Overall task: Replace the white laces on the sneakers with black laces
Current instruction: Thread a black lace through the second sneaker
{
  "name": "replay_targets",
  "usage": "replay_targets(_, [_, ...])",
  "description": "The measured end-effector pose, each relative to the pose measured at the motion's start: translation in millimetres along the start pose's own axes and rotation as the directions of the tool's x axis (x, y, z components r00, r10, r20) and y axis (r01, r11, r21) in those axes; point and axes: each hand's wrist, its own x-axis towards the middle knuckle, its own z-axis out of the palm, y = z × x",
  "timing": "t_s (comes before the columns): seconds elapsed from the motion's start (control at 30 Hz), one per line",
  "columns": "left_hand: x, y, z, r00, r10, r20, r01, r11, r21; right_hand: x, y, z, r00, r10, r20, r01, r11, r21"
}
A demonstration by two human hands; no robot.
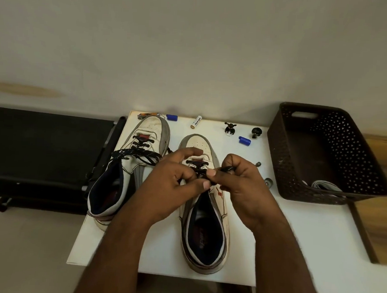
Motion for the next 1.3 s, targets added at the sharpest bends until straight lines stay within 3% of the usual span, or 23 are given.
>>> replay_targets(0.2, [-9.3, -3.8, -10.8, 0.979, -0.074, 0.188, 0.056, 0.993, 0.102, 2.6, 9.9, -21.5, 0.97, 0.056, -0.238, -0.08, 0.992, -0.093])
replay_targets(0.3, [-13.0, -6.4, -12.9, 0.97, -0.088, 0.226, 0.023, 0.961, 0.275, 6.8, 17.6, -20.8, 0.959, 0.05, -0.279, -0.073, 0.995, -0.071])
replay_targets(0.4, [-17.7, -10.7, -11.3, 0.961, -0.134, 0.24, 0.047, 0.941, 0.334, 10.5, 22.1, -22.1, 0.948, 0.035, -0.318, -0.056, 0.997, -0.057])
replay_targets(0.6, [-11.0, -17.4, -14.7, 0.98, -0.144, 0.136, 0.096, 0.947, 0.307, 12.7, 31.2, -15.6, 0.903, -0.012, -0.429, -0.014, 0.998, -0.056])
replay_targets(0.73, [-17.7, -4.8, -18.1, 0.991, -0.132, 0.019, 0.108, 0.874, 0.474, -11.0, 28.6, -1.7, 0.93, 0.086, -0.357, -0.049, 0.993, 0.111])
replay_targets(0.83, [-43.1, 4.4, -29.1, 0.982, -0.094, -0.163, 0.163, 0.858, 0.486, -46.9, 17.0, 0.9, 0.951, 0.009, -0.308, -0.039, 0.995, -0.09])
replay_targets(0.9, [-63.7, 6.5, -45.8, 0.961, -0.079, -0.264, 0.221, 0.795, 0.565, -77.1, 14.3, 7.8, 0.987, -0.04, -0.156, 0.0, 0.969, -0.249])
replay_targets(1.0, [-90.8, -1.4, -72.8, 0.902, -0.372, -0.219, 0.422, 0.656, 0.626, -109.6, 26.6, 24.1, 0.993, 0.042, 0.108, 0.02, 0.853, -0.521])
replay_targets(1.07, [-102.2, -10.9, -76.7, 0.833, -0.537, -0.136, 0.517, 0.666, 0.538, -115.8, 40.0, 31.1, 0.992, 0.064, 0.109, 0.021, 0.765, -0.643])
replay_targets(1.13, [-110.8, -15.6, -67.8, 0.843, -0.526, -0.113, 0.532, 0.783, 0.322, -118.7, 46.0, 38.9, 0.999, 0.022, 0.028, 0.003, 0.736, -0.677])
replay_targets(1.2, [-117.4, -15.5, -56.0, 0.869, -0.439, -0.226, 0.476, 0.868, 0.141, -119.7, 46.8, 46.8, 0.997, -0.056, -0.052, -0.002, 0.66, -0.751])
replay_targets(1.3, [-128.3, -8.7, -49.1, 0.853, -0.361, -0.377, 0.433, 0.893, 0.125, -122.7, 41.0, 55.6, 0.991, -0.08, -0.111, -0.039, 0.611, -0.791])
